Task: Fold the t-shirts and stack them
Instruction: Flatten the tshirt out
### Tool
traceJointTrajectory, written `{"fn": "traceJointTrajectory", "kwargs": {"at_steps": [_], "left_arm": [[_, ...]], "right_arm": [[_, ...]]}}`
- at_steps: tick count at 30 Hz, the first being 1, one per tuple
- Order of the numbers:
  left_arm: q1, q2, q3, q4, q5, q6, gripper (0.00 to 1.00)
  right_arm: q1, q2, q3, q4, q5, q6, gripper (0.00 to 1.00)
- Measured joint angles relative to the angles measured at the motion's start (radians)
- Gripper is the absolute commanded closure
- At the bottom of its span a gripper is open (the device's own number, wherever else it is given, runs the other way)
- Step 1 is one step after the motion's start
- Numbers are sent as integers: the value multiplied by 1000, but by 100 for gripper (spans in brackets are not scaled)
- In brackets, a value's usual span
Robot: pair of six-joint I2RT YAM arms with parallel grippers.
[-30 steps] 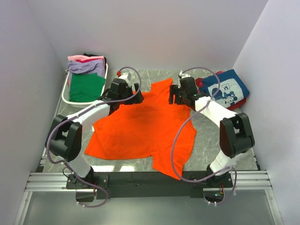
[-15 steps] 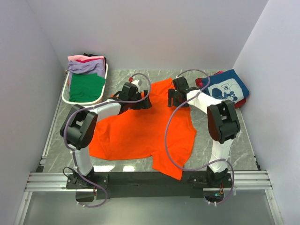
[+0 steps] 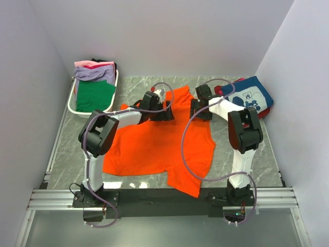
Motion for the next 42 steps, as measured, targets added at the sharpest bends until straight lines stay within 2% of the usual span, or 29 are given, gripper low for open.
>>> {"fn": "traceJointTrajectory", "kwargs": {"at_steps": [2, 6, 17, 32, 37, 42], "left_arm": [[-10, 18, 19, 3, 9, -3, 11], [-29, 55, 58, 11, 27, -7, 11], [-64, 139, 161, 26, 61, -34, 12], [-85, 176, 205, 41, 90, -56, 11], [-93, 199, 237, 42, 101, -58, 11], [-104, 232, 285, 41, 115, -63, 11]], "right_arm": [[-26, 0, 0, 2, -24, 0, 30], [-67, 0, 0, 4, -71, 0, 34], [-88, -4, -2, 3, -108, -13, 32], [-95, -6, -2, -19, -103, -29, 34], [-141, -6, -2, -20, -171, -39, 39], [-195, -5, 0, -27, -189, -39, 39]]}}
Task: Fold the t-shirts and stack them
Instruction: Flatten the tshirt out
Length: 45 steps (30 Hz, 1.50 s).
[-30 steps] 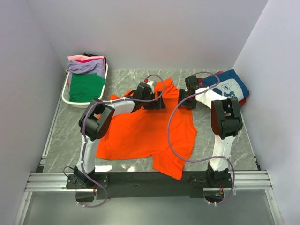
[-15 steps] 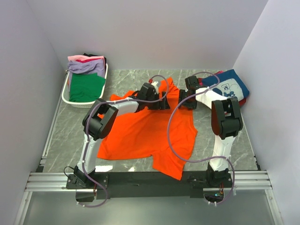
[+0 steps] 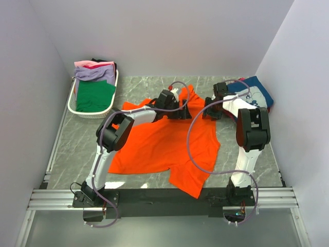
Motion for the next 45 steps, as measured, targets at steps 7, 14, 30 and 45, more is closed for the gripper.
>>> {"fn": "traceJointTrajectory", "kwargs": {"at_steps": [7, 14, 30, 45], "left_arm": [[-12, 24, 46, -5, 6, -3, 11], [3, -18, 40, -44, -40, 13, 9], [406, -528, -401, -5, -232, 40, 9], [415, -350, -402, -53, -275, 69, 9]], "right_arm": [[-27, 17, 29, -21, -4, -4, 39], [-28, 26, 52, -34, -5, -19, 39], [-14, -50, -12, 9, -29, -26, 37], [77, -261, -109, 43, -40, -26, 37]]}}
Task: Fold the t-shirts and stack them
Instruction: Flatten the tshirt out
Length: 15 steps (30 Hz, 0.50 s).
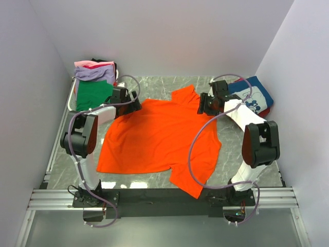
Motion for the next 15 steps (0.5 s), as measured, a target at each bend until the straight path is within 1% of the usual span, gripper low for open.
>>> {"fn": "traceJointTrajectory", "kwargs": {"at_steps": [4, 15], "left_arm": [[4, 42, 4, 9, -14, 2, 9], [32, 59, 24, 21, -74, 0, 8]], "right_arm": [[14, -14, -16, 2, 0, 0, 37], [26, -20, -31, 3, 9, 1, 37]]}}
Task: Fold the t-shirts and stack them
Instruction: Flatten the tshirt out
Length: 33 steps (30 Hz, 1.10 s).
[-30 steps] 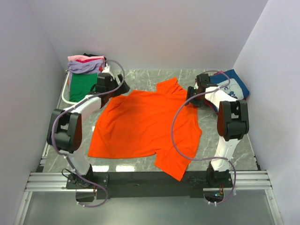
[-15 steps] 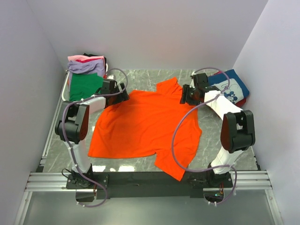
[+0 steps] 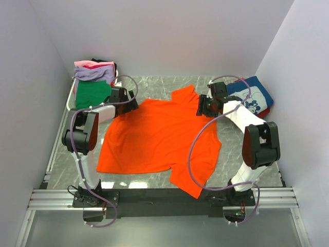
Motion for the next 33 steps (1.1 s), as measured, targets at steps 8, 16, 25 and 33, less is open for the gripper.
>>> {"fn": "traceJointTrajectory", "kwargs": {"at_steps": [8, 16, 25, 33], "left_arm": [[22, 0, 0, 6, -37, -5, 8], [25, 1, 7, 22, -40, -12, 9], [-43, 1, 30, 40, 2, -12, 9], [-87, 65, 61, 64, 39, -35, 9]], "right_arm": [[10, 0, 0, 0, 19, 1, 36], [10, 41, 24, -6, 77, 15, 36], [11, 218, 215, -47, 132, 31, 36], [22, 426, 505, -116, 156, 31, 36]]}}
